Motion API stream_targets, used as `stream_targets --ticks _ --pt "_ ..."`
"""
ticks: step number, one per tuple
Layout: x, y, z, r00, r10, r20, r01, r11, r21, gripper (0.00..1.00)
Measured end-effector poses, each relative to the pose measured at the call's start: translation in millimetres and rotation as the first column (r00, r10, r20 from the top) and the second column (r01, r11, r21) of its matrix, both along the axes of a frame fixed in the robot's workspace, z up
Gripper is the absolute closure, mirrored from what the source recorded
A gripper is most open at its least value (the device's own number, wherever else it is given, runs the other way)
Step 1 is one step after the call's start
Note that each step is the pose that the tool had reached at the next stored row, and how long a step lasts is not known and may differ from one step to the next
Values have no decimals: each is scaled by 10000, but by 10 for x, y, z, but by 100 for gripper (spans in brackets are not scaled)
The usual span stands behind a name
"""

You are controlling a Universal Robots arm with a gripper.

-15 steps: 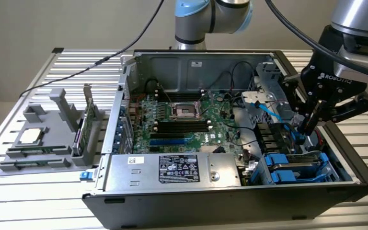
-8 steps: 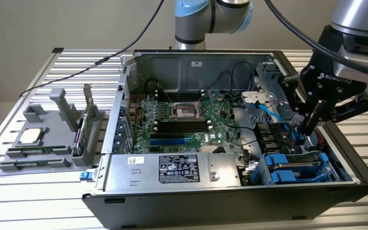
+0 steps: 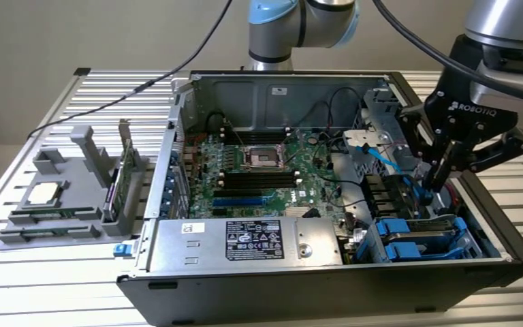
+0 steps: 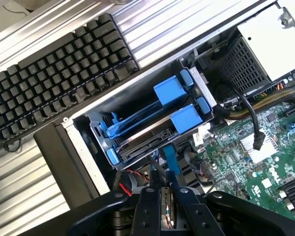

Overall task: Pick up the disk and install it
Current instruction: 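Insert the first disk wire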

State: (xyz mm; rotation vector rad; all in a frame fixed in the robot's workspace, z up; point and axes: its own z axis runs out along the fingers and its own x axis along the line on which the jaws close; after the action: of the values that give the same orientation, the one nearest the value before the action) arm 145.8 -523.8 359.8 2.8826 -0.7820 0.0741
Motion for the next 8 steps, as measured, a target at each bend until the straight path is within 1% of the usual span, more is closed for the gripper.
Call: stream_targets --ticks 4,6,7,8 --pt "-4 63 0 10000 0 0 0 10000 -48 83" --pt "-5 100 1 10000 0 0 0 10000 -87 83" --pt "-6 121 2 10000 0 0 0 9999 -123 83" --pt "-6 143 2 10000 0 0 0 9998 -183 83"
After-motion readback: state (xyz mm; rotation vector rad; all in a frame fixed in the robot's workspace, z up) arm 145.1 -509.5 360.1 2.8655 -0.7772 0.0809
